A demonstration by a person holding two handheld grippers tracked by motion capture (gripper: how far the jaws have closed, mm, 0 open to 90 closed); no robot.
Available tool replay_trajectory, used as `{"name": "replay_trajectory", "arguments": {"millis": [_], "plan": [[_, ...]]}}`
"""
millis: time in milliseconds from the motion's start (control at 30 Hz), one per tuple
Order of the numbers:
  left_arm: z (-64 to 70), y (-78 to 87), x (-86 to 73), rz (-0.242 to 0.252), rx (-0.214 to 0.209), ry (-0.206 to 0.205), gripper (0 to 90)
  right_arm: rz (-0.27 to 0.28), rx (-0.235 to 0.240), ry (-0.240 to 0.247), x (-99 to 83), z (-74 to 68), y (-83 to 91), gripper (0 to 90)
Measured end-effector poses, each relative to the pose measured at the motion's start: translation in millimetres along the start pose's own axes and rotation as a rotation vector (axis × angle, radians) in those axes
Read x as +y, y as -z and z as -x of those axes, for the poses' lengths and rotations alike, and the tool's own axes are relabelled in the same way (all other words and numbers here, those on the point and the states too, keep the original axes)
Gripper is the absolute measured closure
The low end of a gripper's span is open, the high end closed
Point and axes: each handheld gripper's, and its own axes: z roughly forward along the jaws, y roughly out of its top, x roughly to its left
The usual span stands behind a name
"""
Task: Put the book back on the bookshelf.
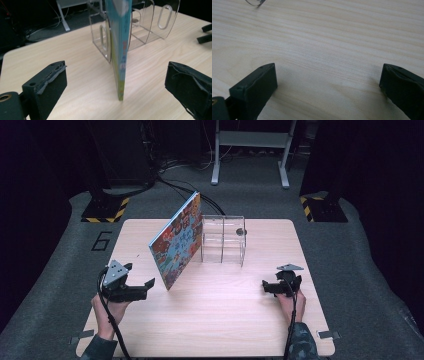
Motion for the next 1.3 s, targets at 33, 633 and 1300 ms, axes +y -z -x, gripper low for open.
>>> {"name": "replay_trajectory", "arguments": {"millis": [33,633,1300], "plan": [[-0.5,-0.2,-5.1,-0.007,0.003,0.001,3.7,-0.007,-0.001,-0.007,0.3,-0.6,0.3,0.8],[-21.2,-15.3,-102.1,-0.24,0.071,0.078,0.0,-0.003,0.003,-0.001,0.0,-1.5,0.2,0.5],[-27.6,-24.2,-128.7,-0.301,0.078,0.097,0.0,-0.006,0.002,0.01,-0.2,-1.2,0.3,0.4]]}}
